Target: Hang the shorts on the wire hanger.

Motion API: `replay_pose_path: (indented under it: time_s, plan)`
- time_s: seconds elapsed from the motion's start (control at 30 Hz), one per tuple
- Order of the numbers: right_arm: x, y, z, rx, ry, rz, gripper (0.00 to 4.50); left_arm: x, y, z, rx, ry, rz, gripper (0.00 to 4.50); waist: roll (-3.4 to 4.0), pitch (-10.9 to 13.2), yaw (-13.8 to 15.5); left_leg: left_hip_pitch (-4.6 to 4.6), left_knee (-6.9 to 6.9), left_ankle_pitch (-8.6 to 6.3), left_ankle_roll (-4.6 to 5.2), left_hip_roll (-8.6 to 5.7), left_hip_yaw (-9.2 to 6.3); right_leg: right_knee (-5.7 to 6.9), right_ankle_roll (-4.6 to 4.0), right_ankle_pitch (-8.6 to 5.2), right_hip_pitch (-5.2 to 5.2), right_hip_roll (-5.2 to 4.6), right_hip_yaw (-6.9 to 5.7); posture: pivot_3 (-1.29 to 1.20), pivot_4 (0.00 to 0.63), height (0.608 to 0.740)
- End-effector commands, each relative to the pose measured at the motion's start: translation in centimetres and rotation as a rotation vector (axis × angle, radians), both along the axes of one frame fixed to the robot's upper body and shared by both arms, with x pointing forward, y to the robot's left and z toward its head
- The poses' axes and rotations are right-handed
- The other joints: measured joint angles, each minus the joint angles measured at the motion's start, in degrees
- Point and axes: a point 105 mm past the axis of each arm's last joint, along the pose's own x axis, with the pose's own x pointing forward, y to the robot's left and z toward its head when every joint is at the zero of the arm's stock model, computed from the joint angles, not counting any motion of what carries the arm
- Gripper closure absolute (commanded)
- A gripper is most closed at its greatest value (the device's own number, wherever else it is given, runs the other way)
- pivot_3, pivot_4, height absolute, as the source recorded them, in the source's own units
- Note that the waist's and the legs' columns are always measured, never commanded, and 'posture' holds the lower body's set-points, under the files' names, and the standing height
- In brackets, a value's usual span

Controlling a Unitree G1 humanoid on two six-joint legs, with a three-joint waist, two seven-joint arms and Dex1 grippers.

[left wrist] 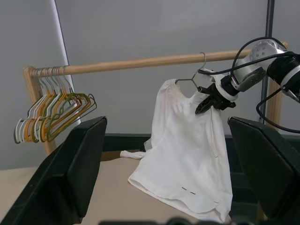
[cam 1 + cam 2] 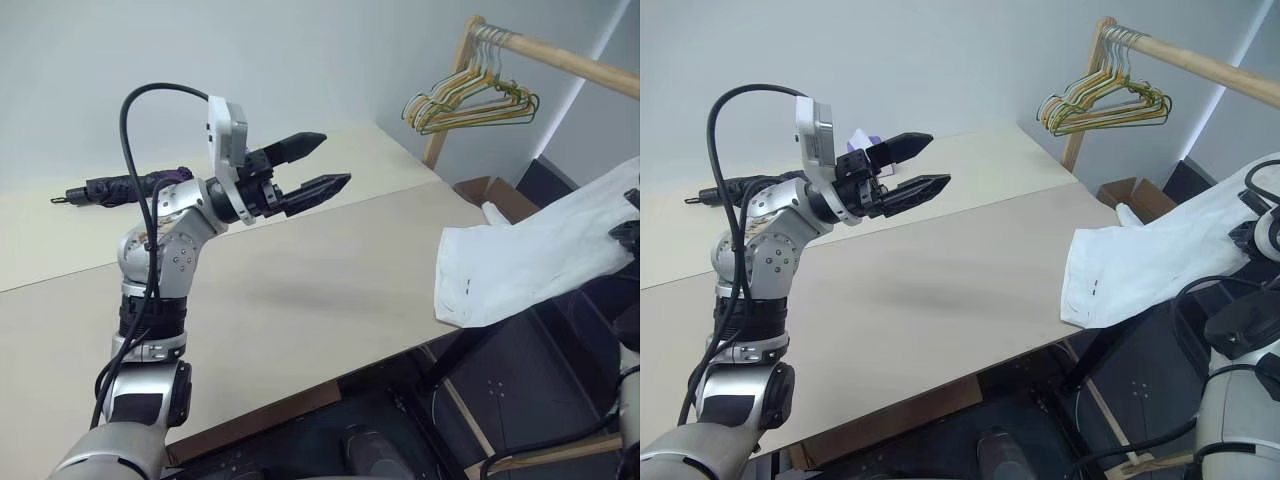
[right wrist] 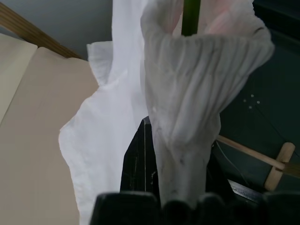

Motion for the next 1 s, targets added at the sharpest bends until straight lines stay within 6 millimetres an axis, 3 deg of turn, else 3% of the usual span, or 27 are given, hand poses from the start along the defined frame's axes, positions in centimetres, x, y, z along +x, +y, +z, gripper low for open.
replay_pose_path:
  time_s: [0.03,0.1,0.33,0.53,0.77,0.83,1.0]
  plan:
    - [-0.3,-1.3,0.4,-0.015,-0.04,-0.045,4.5,-0.2,0.3,0.7,0.001,-0.048,0.009,0.04,0.0,0.0,0.1,-0.01,0.0,0.0,0.0,-0.01,0.0,-0.02,0.0,0.0,0.0,0.0,0.01,-0.19,0.0,0.74]
    - [-0.4,-1.8,0.4,-0.035,-0.043,-0.056,4.5,-0.3,0.3,0.7,0.003,-0.048,0.011,0.04,0.0,0.0,0.1,-0.02,0.0,0.0,0.0,-0.01,-0.01,-0.08,0.02,0.0,0.02,0.0,0.01,-0.19,0.0,0.74]
    - [-0.3,-2.5,1.1,-0.088,-0.069,-0.063,2.25,-0.2,0.4,0.7,0.008,-0.045,0.017,0.0,0.0,0.0,0.0,-0.03,-0.02,0.0,0.0,-0.08,0.0,-0.21,0.09,0.01,0.04,-0.01,0.14,-0.19,0.0,0.74]
    - [-0.1,-1.9,1.5,-0.198,-0.052,-0.03,0.13,-0.3,0.7,0.7,0.012,-0.044,0.024,0.0,0.0,0.0,0.0,0.1,-0.05,0.0,0.0,-0.08,-0.02,-0.25,0.11,0.0,0.24,0.0,0.12,-0.19,0.0,0.74]
    - [-0.8,0.0,3.5,-0.548,-0.079,-0.049,0.02,0.0,1.2,0.8,0.022,-0.045,0.045,0.0,0.02,0.0,0.1,0.22,-0.05,0.0,-0.01,-0.1,-0.14,-0.34,0.2,0.02,0.5,0.01,0.12,-0.19,0.0,0.74]
    - [-1.4,0.1,4.6,-0.73,-0.105,-0.116,0.02,0.0,1.3,0.8,0.022,-0.045,0.046,0.0,0.03,0.0,0.3,0.21,-0.05,0.0,-0.01,-0.11,-0.18,-0.35,0.21,0.02,0.52,0.01,0.11,-0.19,0.0,0.74]
    - [-2.5,0.9,5.5,-0.957,-0.184,-0.22,0.02,0.0,1.3,0.8,0.025,-0.045,0.049,0.0,0.03,0.0,0.4,0.18,-0.04,0.0,-0.01,-0.15,-0.25,-0.4,0.24,0.0,0.55,0.0,0.1,-0.2,0.005,0.74]
